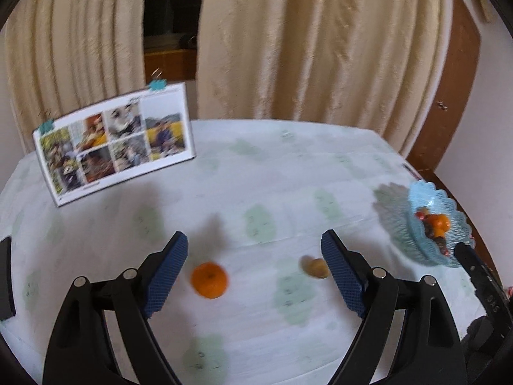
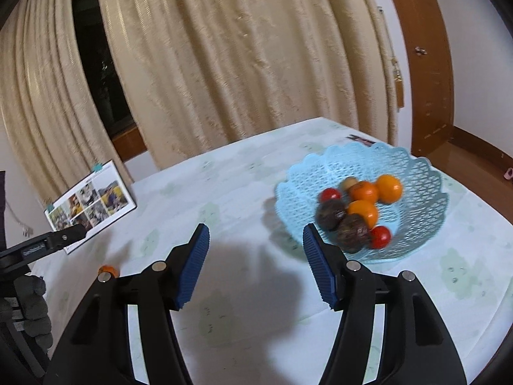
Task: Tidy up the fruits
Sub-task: 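Grasp the small orange with the left gripper while the right moves toward the yellow fruit, then grasp the small yellow-brown fruit with the right gripper while the left holds the orange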
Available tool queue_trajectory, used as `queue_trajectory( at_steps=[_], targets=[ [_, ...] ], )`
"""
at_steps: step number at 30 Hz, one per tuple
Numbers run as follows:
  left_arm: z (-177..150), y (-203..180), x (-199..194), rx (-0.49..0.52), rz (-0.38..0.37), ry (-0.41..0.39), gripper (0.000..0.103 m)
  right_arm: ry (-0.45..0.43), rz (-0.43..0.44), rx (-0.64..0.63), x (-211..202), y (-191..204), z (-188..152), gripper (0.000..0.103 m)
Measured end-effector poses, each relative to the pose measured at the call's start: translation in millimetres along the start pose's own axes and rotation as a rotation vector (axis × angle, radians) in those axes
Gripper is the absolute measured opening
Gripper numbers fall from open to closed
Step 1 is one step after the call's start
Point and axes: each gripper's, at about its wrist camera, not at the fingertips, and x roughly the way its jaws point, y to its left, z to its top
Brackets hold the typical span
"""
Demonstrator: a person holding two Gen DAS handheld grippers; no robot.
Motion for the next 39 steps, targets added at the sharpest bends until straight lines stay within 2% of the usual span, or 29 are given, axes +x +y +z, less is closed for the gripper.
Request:
queue_trajectory(
  at_steps=[15,18,21,23,25,32,39],
  targets=[
    [-31.4,38.9,67.4,-0.054,0.092,0.162,0.084,0.093,0.041,-0.069,27.1,31.1,-14.1,0.063],
    [-37.3,39.8,78.5,-0.044,0.097,0.192,0.074,0.115,0.051,-0.081,33.5,36.4,-17.8,0.063],
    [-42.6,38.4,85.8,-0.030,0.098,0.212,0.059,0.137,0.065,-0.097,39.6,42.8,-20.9,0.063],
    [-44.7,36.7,86.0,-0.013,0.114,0.203,0.047,0.146,0.072,-0.109,42.1,46.9,-22.5,0.063],
    [-43.9,37.3,83.8,-0.016,0.096,0.203,0.039,0.157,0.085,-0.123,45.1,52.2,-23.4,0.063],
    [-35.2,34.1,61.3,-0.014,0.097,0.147,0.039,0.210,0.133,-0.157,59.1,69.5,-22.6,0.063],
    [-24.5,33.3,36.3,-0.021,0.116,0.074,0.039,0.306,0.182,-0.225,91.6,98.4,-28.7,0.063]
  ],
)
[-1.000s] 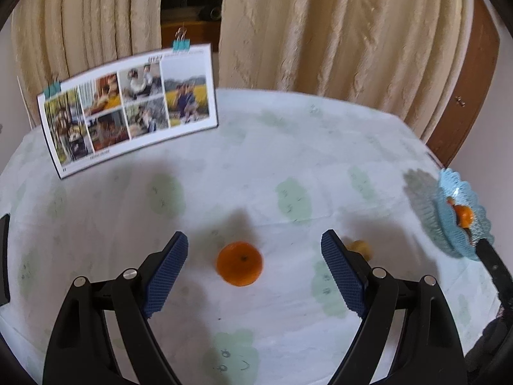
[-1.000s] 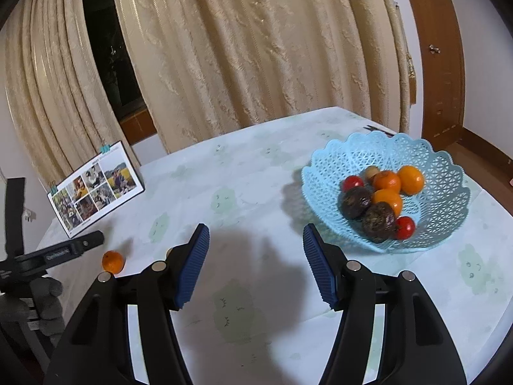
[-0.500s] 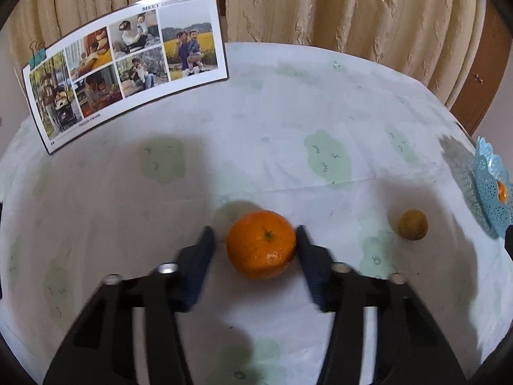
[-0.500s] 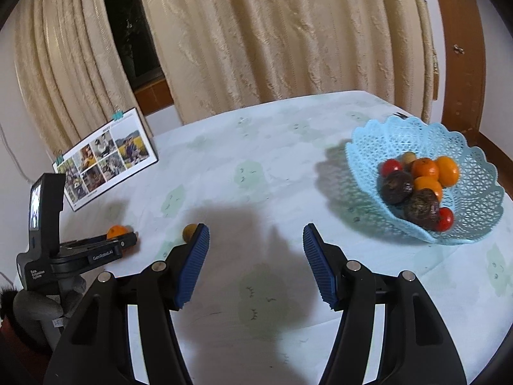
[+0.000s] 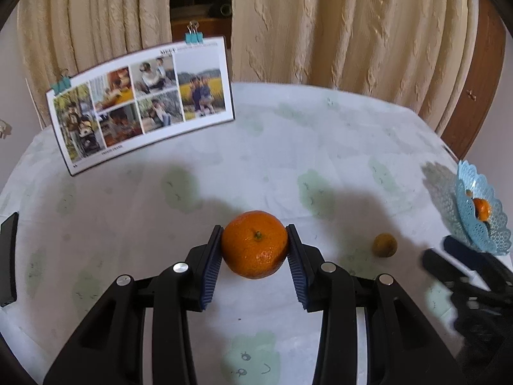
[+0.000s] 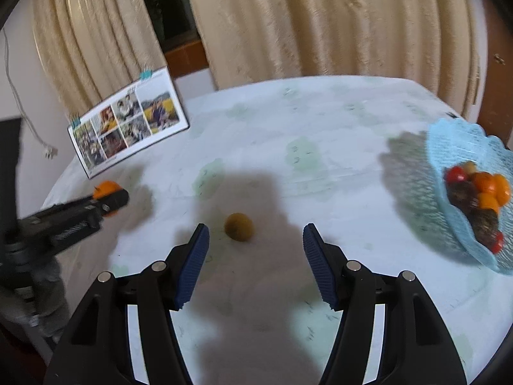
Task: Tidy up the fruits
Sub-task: 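Grasp the small yellow-brown fruit with the right gripper while the left holds the orange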
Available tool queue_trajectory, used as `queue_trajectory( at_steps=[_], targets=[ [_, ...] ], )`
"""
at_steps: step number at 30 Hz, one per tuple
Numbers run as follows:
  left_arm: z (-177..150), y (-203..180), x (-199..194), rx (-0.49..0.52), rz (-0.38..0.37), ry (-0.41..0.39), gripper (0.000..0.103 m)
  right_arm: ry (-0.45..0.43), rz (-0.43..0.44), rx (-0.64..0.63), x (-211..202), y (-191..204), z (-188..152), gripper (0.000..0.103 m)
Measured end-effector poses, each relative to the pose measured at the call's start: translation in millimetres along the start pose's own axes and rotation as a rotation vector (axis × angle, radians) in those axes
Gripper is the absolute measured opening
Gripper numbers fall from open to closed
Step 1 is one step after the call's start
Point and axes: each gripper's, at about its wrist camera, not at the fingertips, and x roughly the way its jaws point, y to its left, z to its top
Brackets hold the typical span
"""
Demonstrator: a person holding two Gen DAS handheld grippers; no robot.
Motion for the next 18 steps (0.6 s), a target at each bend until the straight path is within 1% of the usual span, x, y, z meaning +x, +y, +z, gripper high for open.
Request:
queue_trajectory(
  at_steps=[2,6,9,11,12,13,14,18],
  targets=[
    [1.5,0.7,-4.8,-0.001,0.004,-0.014,0.039,0.026,0.008,-0.009,11.9,3.9,2.8,0.063],
    [2.0,2.2,-10.7,-0.007,0.003,-0.025,0.039,0.066,-0.001,-0.041,33.8,13.3,7.2,0.062],
    [1.5,3.7,-10.4,-0.011,0.002,-0.022,0.039,0.089,-0.008,-0.065,46.2,18.4,8.3,0.053],
    [0.9,3.0,-10.5,-0.012,0.001,-0.019,0.039,0.101,-0.011,-0.067,52.8,18.9,8.4,0.042],
    [0.8,2.5,-10.3,-0.011,0.000,-0.018,0.039,0.112,-0.013,-0.068,56.8,18.9,8.2,0.039],
    [0.4,2.1,-10.1,-0.011,-0.001,-0.017,0.039,0.120,-0.015,-0.069,59.8,18.7,7.5,0.032],
    [0.3,2.0,-10.0,-0.010,-0.003,-0.016,0.039,0.124,-0.019,-0.073,61.5,18.8,6.9,0.028],
    [0.9,2.2,-9.9,-0.009,-0.007,-0.016,0.039,0.109,-0.034,-0.076,57.6,18.5,5.1,0.027]
  ],
)
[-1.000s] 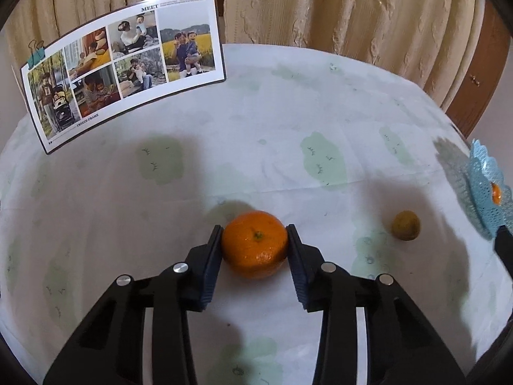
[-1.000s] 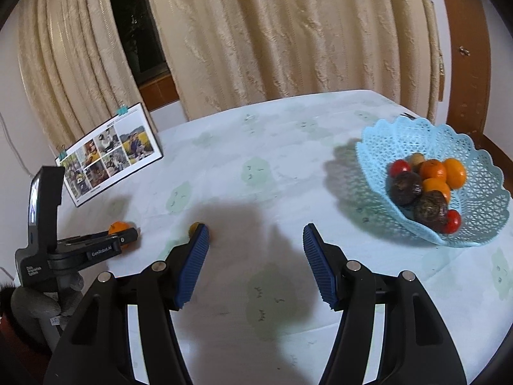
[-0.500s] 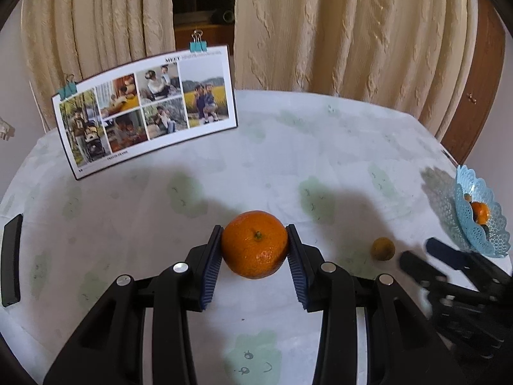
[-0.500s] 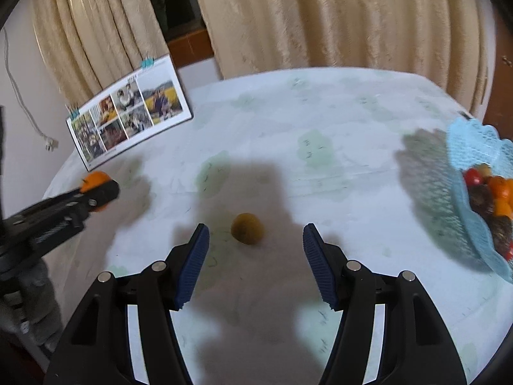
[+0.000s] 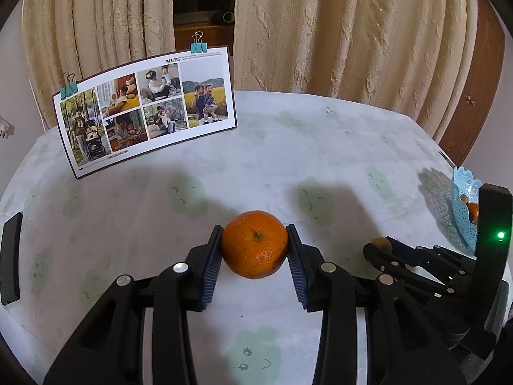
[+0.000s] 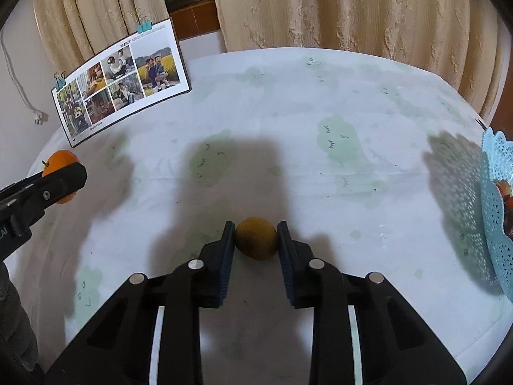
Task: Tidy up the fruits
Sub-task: 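Grasp the small yellow-brown fruit with the right gripper while the left holds the orange, then drop the yellow-brown fruit into the basket while the left gripper holds the orange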
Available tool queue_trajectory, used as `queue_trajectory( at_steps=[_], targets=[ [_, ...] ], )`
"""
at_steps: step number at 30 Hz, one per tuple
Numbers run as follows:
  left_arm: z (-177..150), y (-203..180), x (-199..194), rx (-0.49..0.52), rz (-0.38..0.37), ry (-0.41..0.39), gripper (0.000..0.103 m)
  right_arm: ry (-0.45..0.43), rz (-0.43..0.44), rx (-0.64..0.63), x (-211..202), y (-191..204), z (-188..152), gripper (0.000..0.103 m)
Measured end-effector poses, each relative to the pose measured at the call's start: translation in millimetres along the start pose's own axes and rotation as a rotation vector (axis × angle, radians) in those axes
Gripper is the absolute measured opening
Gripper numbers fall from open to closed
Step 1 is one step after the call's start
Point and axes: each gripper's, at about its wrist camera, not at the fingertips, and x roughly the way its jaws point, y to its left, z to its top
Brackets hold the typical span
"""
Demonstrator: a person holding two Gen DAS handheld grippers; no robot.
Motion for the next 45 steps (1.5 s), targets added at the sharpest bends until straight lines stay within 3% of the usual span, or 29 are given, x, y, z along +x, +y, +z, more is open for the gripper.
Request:
queue_trajectory(
  at_steps=[13,23,33,38,39,41,42,45],
  targets=[
    [-1.8,-10.6,-2.9,0.028,-0.019,-0.003,0.039,-0.162,-0.027,0.158,-71.9,-57.8,-1.6,0.027],
    [0.5,-32.9,-6.7,0.071,-0.057,0.001,0.039,-0.271,-0.154,0.299,-129.0,-135.7,-13.9,0.028],
    [6.2,-76.5,-14.1,0.141,-0.106,-0.012,0.039,-0.302,-0.275,0.437,-146.9,-213.0,-31.4,0.028],
    [7.1,-96.0,-14.3,0.168,-0.127,-0.010,0.039,-0.294,-0.290,0.485,-140.6,-234.1,-38.8,0.028],
    [7.7,-100.7,-14.6,0.175,-0.132,-0.011,0.039,-0.294,-0.285,0.495,-140.0,-238.0,-40.1,0.029],
    [8.2,-108.8,-15.0,0.185,-0.138,-0.012,0.039,-0.304,-0.276,0.513,-142.2,-244.0,-42.4,0.048],
    [8.6,-113.7,-15.1,0.191,-0.143,-0.012,0.039,-0.319,-0.278,0.521,-144.6,-245.8,-43.2,0.052],
    [9.1,-130.6,-14.9,0.213,-0.163,-0.012,0.039,-0.353,-0.282,0.543,-153.4,-251.9,-48.1,0.053]
  ],
)
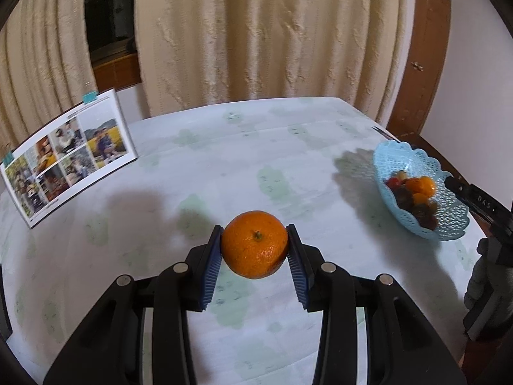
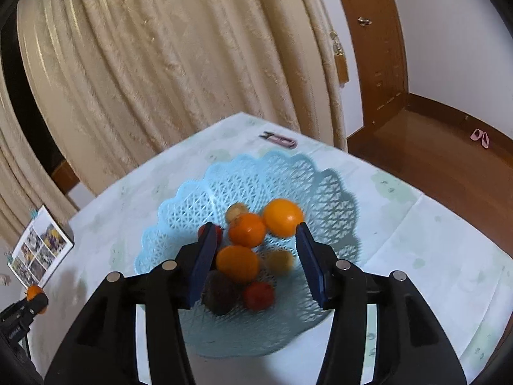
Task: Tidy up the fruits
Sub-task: 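Drop the yellow-brown fruit into the basket while the left gripper holds the orange, then lower the orange into the basket and open the left gripper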
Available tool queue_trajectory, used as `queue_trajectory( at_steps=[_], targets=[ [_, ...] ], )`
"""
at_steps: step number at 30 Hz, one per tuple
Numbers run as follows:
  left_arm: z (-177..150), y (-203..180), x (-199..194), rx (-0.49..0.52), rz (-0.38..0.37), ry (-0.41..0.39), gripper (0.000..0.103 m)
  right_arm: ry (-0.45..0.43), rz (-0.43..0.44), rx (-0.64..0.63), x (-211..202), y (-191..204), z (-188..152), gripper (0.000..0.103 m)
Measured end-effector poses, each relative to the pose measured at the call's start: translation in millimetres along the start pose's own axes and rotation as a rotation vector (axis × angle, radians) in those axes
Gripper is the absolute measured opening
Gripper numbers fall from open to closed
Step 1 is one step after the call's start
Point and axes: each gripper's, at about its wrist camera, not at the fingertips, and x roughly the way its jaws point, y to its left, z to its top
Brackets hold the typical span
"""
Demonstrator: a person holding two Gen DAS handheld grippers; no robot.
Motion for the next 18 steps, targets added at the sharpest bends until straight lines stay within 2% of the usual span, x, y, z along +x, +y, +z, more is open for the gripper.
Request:
queue_trajectory(
  at_steps=[8,12,18],
  targets=[
    [14.8,-55.3,10.4,0.062,-0.106,0.001,0.039,-0.091,-0.065,0.039,-25.9,-28.7,-2.8,0.053],
    [24.4,-93.2,17.8,0.107,-0.181,0.001,0.039,-0.153,-0.102,0.031,-42.9,-37.2,-4.4,0.053],
    [33.7,-148.2,33.1,0.171,-0.263,0.012,0.039,-0.198,-0.130,0.035,-55.3,-53.1,-6.1,0.055]
  ],
)
